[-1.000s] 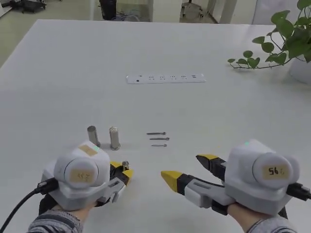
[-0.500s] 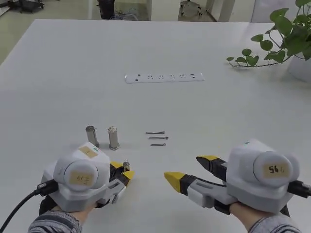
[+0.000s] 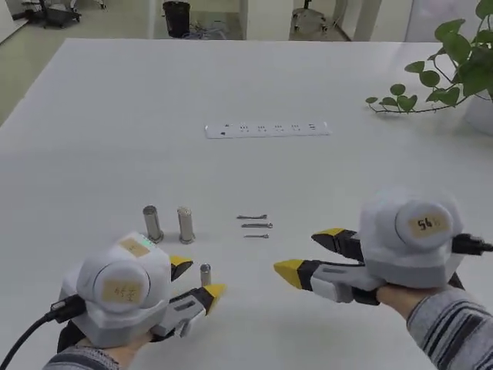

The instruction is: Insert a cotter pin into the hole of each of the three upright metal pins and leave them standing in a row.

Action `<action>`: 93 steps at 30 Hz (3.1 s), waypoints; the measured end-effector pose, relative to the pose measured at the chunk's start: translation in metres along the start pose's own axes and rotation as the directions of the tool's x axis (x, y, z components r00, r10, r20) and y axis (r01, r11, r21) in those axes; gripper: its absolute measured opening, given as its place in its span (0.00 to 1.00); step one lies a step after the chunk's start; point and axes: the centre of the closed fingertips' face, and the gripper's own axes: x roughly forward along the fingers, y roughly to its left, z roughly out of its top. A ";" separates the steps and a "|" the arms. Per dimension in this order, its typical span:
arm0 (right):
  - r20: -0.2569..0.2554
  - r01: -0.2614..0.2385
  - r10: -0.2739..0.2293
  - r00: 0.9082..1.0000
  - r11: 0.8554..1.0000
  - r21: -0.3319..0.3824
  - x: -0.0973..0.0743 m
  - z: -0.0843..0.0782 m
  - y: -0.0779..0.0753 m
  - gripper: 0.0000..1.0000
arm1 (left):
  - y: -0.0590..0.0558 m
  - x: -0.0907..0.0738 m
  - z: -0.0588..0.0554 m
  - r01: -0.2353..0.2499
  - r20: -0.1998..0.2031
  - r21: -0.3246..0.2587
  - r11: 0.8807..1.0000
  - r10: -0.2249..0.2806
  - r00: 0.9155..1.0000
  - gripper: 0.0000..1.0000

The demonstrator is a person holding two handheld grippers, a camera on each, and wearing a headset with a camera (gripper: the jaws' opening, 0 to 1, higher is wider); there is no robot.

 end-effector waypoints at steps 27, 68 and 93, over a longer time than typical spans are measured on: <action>-0.350 -0.254 0.153 0.924 0.931 -0.263 0.073 -0.008 -0.016 0.18 | 0.015 -0.057 -0.021 -0.176 0.013 -0.123 0.977 0.179 0.984 0.69; -0.526 -0.372 0.098 0.845 0.815 -0.445 0.104 -0.020 -0.034 0.00 | 0.009 -0.060 -0.026 -0.182 -0.016 -0.115 0.977 0.181 0.983 0.61; -0.357 -0.368 0.168 0.919 0.690 -0.623 0.051 0.012 0.018 0.00 | -0.002 -0.056 0.001 -0.130 -0.013 -0.017 0.991 0.130 0.991 0.46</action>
